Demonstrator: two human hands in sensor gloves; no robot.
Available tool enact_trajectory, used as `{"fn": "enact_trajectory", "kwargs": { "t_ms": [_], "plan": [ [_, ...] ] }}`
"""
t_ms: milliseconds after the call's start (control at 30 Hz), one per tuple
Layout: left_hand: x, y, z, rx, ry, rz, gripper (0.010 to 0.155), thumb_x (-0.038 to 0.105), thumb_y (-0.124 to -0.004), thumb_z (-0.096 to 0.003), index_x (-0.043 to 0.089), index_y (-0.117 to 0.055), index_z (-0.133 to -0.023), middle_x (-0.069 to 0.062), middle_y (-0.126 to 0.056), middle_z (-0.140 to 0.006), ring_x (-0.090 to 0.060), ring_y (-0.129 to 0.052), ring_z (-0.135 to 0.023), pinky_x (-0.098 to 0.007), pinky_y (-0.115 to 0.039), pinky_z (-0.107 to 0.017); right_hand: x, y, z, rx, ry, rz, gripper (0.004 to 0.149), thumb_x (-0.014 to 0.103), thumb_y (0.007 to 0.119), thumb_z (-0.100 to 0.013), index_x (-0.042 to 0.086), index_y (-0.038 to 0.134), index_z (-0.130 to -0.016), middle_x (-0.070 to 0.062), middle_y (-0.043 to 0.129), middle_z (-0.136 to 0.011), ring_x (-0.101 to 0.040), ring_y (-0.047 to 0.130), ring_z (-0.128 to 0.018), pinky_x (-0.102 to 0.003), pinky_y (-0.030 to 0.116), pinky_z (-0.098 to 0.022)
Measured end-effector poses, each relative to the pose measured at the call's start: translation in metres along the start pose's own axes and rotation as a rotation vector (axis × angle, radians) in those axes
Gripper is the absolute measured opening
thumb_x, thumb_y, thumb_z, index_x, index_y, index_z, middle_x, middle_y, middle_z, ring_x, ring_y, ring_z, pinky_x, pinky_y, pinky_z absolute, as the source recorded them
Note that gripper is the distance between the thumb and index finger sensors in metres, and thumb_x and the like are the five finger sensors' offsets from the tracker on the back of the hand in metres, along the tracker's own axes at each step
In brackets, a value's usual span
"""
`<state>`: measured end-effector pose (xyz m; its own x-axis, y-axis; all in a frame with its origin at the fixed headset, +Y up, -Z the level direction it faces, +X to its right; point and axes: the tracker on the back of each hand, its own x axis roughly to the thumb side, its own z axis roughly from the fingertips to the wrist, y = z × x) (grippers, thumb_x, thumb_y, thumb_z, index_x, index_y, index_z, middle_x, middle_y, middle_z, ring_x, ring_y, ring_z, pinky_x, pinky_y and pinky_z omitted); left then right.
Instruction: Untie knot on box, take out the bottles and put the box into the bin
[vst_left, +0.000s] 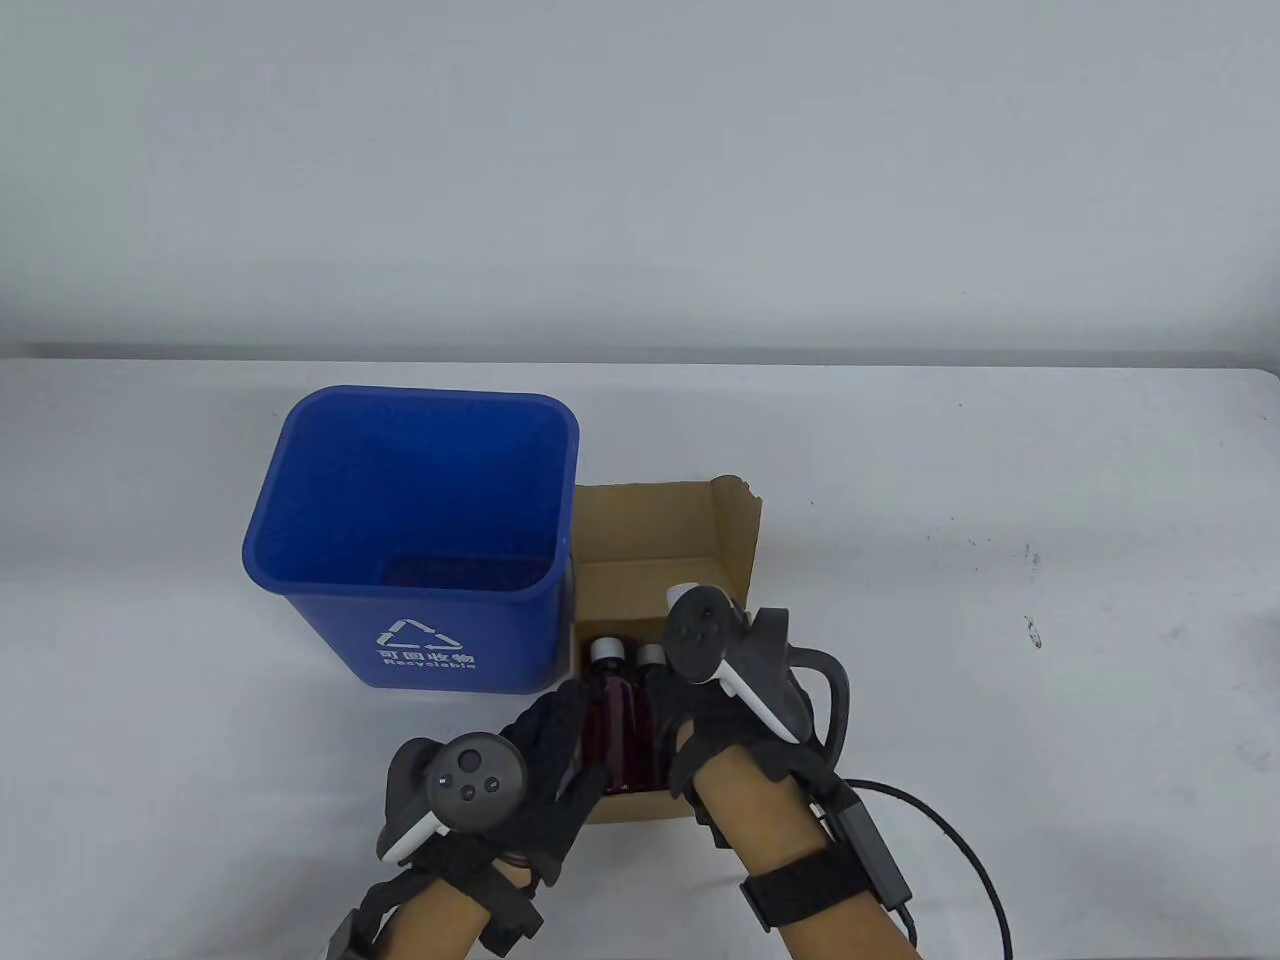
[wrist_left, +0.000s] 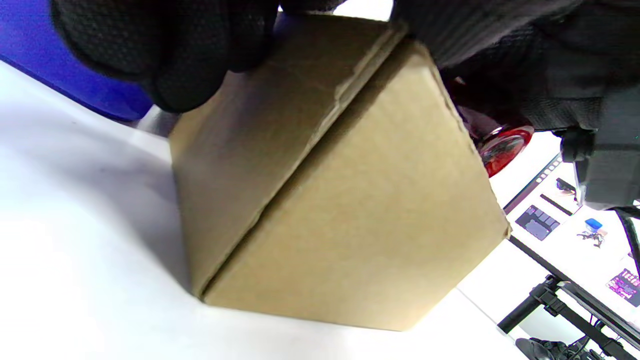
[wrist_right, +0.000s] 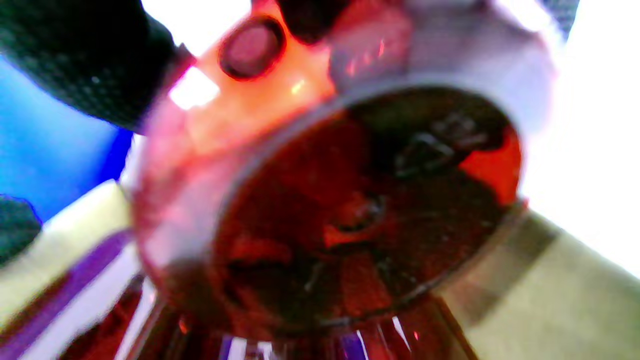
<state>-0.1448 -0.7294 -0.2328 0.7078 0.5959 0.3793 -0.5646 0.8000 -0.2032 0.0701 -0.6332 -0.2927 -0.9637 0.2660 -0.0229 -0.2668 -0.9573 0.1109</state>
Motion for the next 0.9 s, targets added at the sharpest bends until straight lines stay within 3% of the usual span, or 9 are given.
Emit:
{"fn": "enact_trajectory", "kwargs": {
  "t_ms": [400, 633, 900],
  "plan": [
    [0.000, 0.000, 0.000, 0.006, 0.003, -0.006, 0.079, 0.049, -0.064, -0.0515, 0.012, -0.029, -0.112, -0.024, -0.047, -0.109, -0.055, -0.075, -0.078, -0.063, -0.068, -0.057, -0.064, -0.033, 0.023, -0.250, -0.168, -0.366, 0.086, 0.044, 0.088, -0.043, -0.002, 0.038, -0.097, -0.021, 0.060, -0.093, -0.046, 0.087, -0.076, -0.055, 0.079, -0.051],
    [0.000, 0.000, 0.001, 0.008, 0.007, -0.002, 0.079, 0.050, -0.064, -0.0514, 0.013, -0.029, -0.112, -0.023, -0.047, -0.109, -0.055, -0.075, -0.078, -0.063, -0.068, -0.058, -0.114, -0.017, 0.013, -0.352, -0.200, -0.447, 0.086, 0.042, 0.089, -0.044, 0.001, 0.035, -0.097, -0.019, 0.056, -0.094, -0.046, 0.081, -0.080, -0.057, 0.075, -0.054],
    [-0.001, 0.001, 0.000, 0.003, 0.006, 0.003, 0.079, 0.049, -0.065, -0.0515, 0.013, -0.029, -0.112, -0.023, -0.047, -0.109, -0.055, -0.074, -0.079, -0.063, -0.067, -0.058, -0.184, 0.004, -0.014, -0.428, -0.126, -0.568, 0.086, 0.038, 0.091, -0.044, 0.003, 0.033, -0.097, -0.018, 0.052, -0.096, -0.047, 0.076, -0.084, -0.060, 0.070, -0.057]
  ]
}}
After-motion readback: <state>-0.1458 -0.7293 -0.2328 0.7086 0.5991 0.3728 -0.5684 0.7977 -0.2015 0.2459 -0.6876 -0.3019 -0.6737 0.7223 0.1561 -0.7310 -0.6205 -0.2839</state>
